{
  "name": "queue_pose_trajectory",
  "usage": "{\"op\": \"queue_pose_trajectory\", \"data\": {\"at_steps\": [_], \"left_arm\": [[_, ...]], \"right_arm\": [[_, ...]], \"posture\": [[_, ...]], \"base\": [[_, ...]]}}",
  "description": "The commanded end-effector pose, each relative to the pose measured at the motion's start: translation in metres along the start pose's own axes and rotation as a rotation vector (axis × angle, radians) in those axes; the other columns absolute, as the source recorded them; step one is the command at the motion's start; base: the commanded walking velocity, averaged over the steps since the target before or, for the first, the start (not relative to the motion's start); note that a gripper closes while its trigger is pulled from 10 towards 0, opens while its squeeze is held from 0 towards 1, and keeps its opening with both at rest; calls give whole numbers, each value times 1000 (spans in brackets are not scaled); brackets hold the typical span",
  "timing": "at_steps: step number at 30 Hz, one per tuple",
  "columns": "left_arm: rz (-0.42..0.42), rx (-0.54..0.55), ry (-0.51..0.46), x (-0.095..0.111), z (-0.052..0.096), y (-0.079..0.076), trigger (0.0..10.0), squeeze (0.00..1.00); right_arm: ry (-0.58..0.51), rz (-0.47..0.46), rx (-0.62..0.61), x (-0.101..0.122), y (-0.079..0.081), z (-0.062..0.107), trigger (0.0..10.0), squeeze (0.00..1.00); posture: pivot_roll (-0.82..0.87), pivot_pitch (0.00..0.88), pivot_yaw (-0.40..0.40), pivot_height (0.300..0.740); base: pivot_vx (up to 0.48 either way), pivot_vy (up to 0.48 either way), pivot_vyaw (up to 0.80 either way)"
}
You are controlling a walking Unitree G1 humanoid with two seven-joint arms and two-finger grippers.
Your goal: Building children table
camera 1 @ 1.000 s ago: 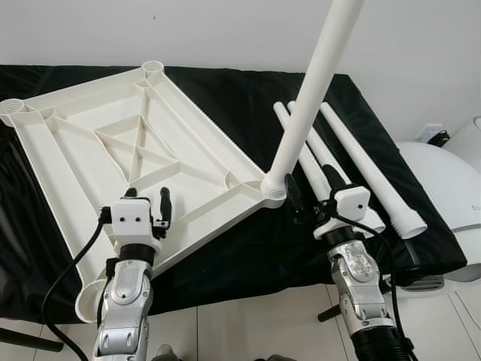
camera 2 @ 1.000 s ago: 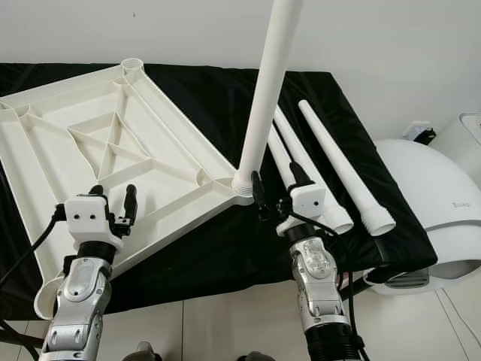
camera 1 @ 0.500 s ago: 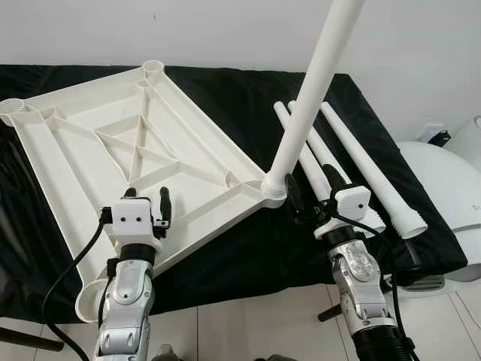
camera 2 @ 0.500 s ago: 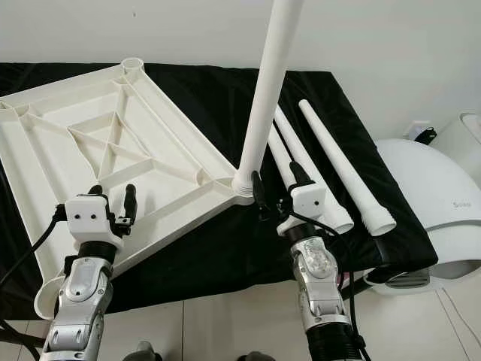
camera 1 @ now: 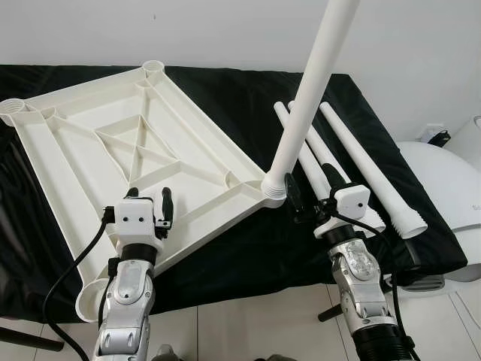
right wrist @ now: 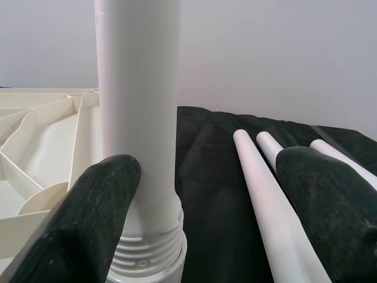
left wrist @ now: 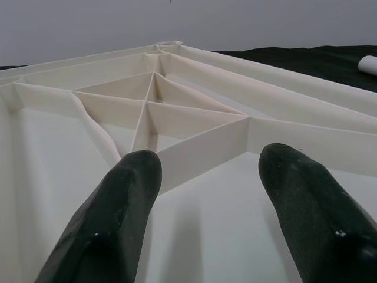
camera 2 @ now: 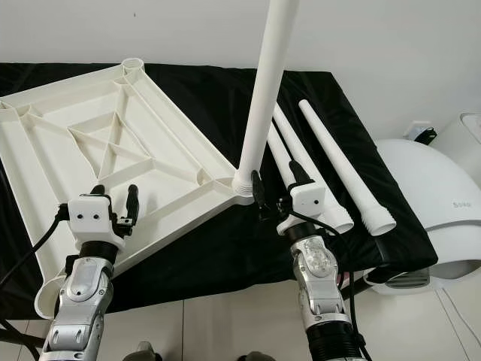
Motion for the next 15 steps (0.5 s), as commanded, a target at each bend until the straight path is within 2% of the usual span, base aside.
{"op": "queue_pose_trajectory", "data": {"at_steps": [1, 15], "left_arm": [[-3, -26, 72, -16, 6, -4, 10000, 0], [-8, -44, 74, -17, 6, -6, 10000, 0]], "right_arm": [[12, -3, 8, -3, 0, 1, 10000, 0], [14, -3, 16, -4, 1, 3, 10000, 0]], "posture": [[71, 81, -75, 740], [70, 77, -74, 740]], "base": [[0, 0, 0], [0, 0, 0]]}}
Point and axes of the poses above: a point about 5 cm out from each wrist's last joint towards the gripper, its own z axis pointing back from the gripper into the wrist, its own x axis along the axis of the wrist's last joint, y = z × x, the point moved 4 cm from there along -z, pointing out of the wrist towards the gripper, and after that the axes turned 1 degree about z, right-handed, at the moved point
